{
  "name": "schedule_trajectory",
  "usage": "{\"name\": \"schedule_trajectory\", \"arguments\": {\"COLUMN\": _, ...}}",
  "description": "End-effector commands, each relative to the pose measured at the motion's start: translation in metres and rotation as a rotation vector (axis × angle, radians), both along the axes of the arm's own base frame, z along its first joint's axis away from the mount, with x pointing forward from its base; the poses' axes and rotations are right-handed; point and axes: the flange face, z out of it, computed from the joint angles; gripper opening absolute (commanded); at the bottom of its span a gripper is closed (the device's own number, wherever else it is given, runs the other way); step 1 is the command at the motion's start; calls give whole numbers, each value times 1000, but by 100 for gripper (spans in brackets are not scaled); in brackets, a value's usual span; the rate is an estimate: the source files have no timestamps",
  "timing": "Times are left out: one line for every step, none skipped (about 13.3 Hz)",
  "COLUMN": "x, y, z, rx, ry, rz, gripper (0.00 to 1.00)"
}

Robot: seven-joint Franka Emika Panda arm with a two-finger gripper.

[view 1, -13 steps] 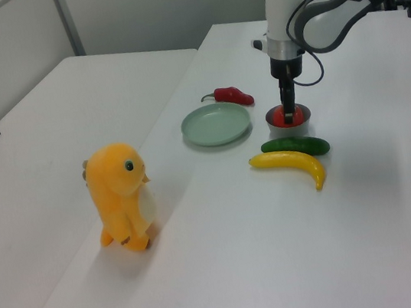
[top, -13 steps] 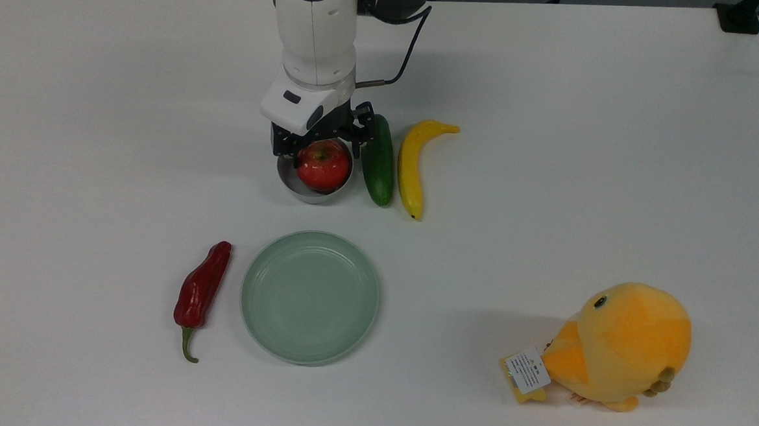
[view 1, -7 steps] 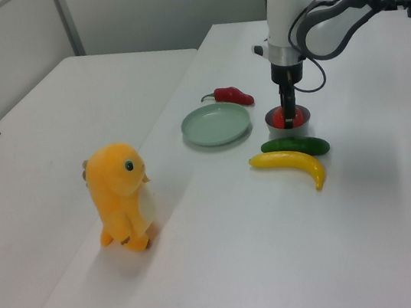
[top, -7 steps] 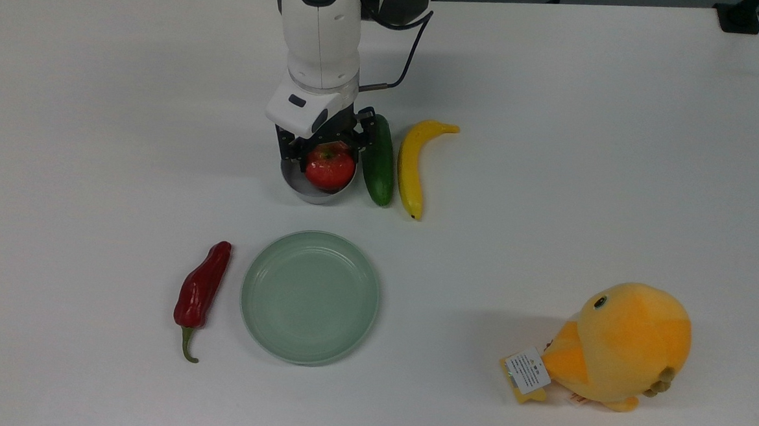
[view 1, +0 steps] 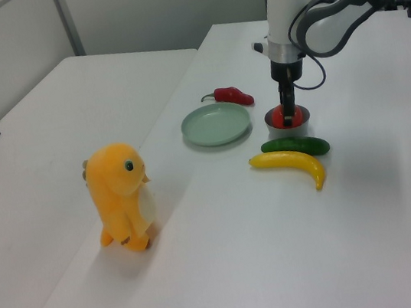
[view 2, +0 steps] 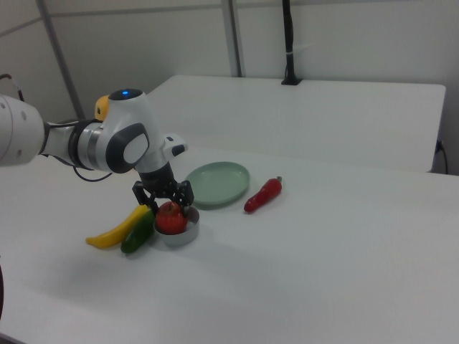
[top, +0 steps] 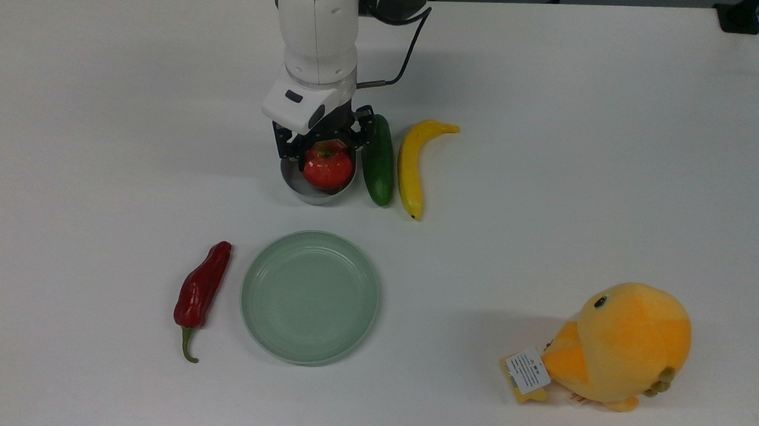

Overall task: Red apple placed in the center of the desktop
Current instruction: 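Lift the apple out of the bowl and carry it away from the bowl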

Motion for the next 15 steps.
{"name": "schedule_trajectory", "arguments": {"x": -6, "y": -3, "z": 36, "rx": -2, "ry": -28, "rz": -1, "gripper": 1}}
{"name": "schedule_trajectory", "arguments": {"x": -6, "y": -5, "z": 49, "rx": 4, "ry": -38, "rz": -8, "gripper": 1}}
{"name": "schedule_trajectory", "arguments": {"x": -4, "y": -11, "z": 63, "rx": 14, "ry": -48, "rz": -22, "gripper": 1}}
{"name": "schedule_trajectory", "arguments": {"x": -1, "y": -17, "z": 75, "rx": 20, "ry": -55, "rz": -37, "gripper": 1}}
{"name": "schedule_trajectory", "arguments": {"x": -1, "y": -17, "z": 87, "rx": 24, "ry": -55, "rz": -40, "gripper": 1}}
{"name": "schedule_trajectory", "arguments": {"x": -1, "y": -27, "z": 102, "rx": 23, "ry": -43, "rz": -51, "gripper": 1}}
{"name": "schedule_trajectory", "arguments": {"x": -1, "y": -35, "z": 111, "rx": 23, "ry": -31, "rz": -53, "gripper": 1}}
{"name": "schedule_trajectory", "arguments": {"x": 0, "y": -47, "z": 125, "rx": 37, "ry": -25, "rz": -48, "gripper": 1}}
{"name": "schedule_trajectory", "arguments": {"x": 1, "y": -66, "z": 135, "rx": 64, "ry": -22, "rz": -50, "gripper": 1}}
{"name": "schedule_trajectory", "arguments": {"x": -1, "y": -90, "z": 144, "rx": 65, "ry": -22, "rz": -39, "gripper": 1}}
{"name": "schedule_trajectory", "arguments": {"x": -3, "y": -104, "z": 148, "rx": 59, "ry": -15, "rz": -23, "gripper": 1}}
{"name": "schedule_trajectory", "arguments": {"x": -5, "y": -128, "z": 151, "rx": 48, "ry": -16, "rz": -9, "gripper": 1}}
{"name": "schedule_trajectory", "arguments": {"x": -8, "y": -152, "z": 150, "rx": 35, "ry": -15, "rz": 1, "gripper": 1}}
{"name": "schedule_trajectory", "arguments": {"x": -12, "y": -178, "z": 148, "rx": 22, "ry": -12, "rz": 2, "gripper": 1}}
{"name": "schedule_trajectory", "arguments": {"x": -16, "y": -203, "z": 142, "rx": 29, "ry": -9, "rz": 1, "gripper": 1}}
